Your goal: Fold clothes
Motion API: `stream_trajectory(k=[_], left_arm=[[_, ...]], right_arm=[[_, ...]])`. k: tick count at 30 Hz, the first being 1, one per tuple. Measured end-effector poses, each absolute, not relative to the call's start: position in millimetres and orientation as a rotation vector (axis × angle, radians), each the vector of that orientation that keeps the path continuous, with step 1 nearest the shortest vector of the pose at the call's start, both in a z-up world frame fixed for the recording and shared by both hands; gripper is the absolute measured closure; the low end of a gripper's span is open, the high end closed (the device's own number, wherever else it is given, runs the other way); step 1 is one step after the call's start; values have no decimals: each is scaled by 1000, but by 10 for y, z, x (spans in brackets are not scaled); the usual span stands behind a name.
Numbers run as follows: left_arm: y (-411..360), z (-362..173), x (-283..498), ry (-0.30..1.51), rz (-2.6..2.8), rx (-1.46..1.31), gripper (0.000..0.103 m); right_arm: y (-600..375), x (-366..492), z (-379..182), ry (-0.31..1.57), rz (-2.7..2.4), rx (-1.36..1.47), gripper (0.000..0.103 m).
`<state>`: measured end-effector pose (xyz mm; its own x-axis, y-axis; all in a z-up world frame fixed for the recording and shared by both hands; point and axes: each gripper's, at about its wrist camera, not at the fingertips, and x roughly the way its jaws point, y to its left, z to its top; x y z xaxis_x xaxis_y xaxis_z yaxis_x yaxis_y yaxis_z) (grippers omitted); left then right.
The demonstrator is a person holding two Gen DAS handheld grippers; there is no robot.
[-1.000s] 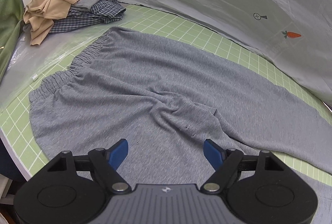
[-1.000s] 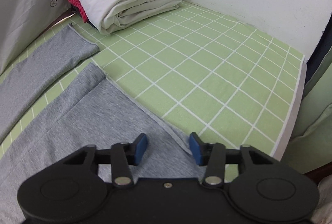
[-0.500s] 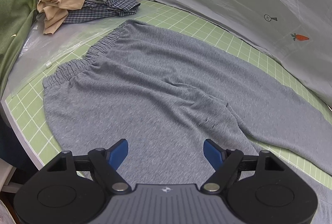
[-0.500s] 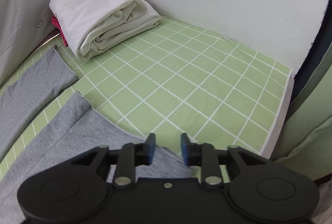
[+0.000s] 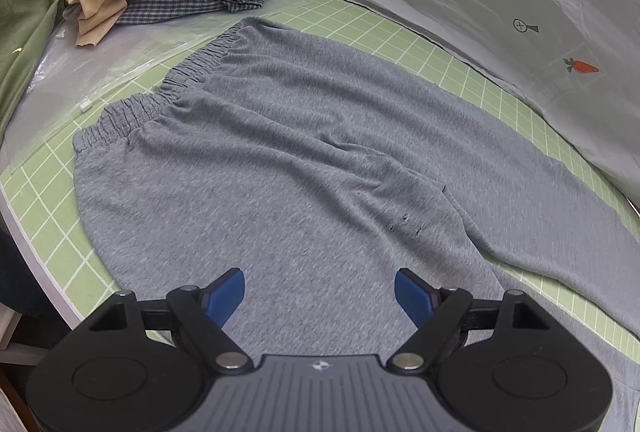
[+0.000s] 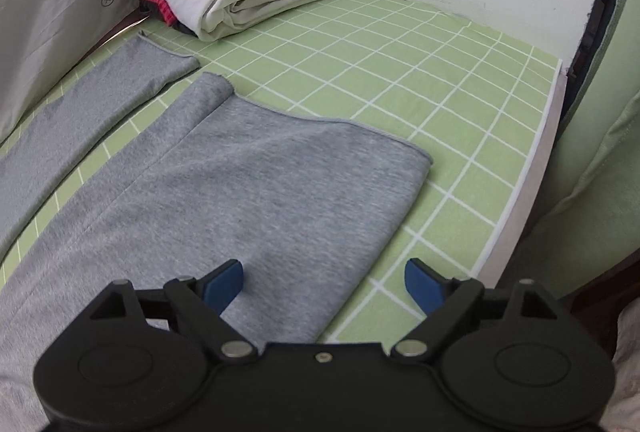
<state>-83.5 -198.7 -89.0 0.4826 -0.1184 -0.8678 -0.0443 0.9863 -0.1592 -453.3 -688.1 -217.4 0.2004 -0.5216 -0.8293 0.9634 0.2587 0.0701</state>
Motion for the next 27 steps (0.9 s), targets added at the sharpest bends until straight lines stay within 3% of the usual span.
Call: stream_trajectory(k=[4,6,7,9,11,13,24,26,27], left_arm=[[-1891,-911,-790,1075,-43,-169,19],[-1753,-938,-728,1083,-17,-197,19],[-1679,-953,-695,1086,-2,-211,19],[-1499,-991,-617,1093,40,-237,19],[-1281,-1046,-554,1096,101,-264,19],[-1027,-1110,-499,1095,158,-304,19],[40,-1581,-96,1161,356,-403,22],[91,-1633,-67,1160,357,-419,41],[98,-1629,-66,1145,360,-426,42]], right_arm=[[-6865,-4415,-2194,822,-1172,652,14],[-6876,-4407,-2176,816,-1187,660,21],[-6879,-4407,-2159,813,-1193,660,32],[-6892,-4402,-2121,811,-1195,662,64],[-6926,-4386,-2100,814,-1182,675,84],[-6954,-4375,-2092,814,-1185,698,95],[-6913,-4175,-1903,829,-1298,665,100],[-6880,-4125,-1806,816,-1307,650,101],[-6863,-4102,-1758,809,-1307,640,101]])
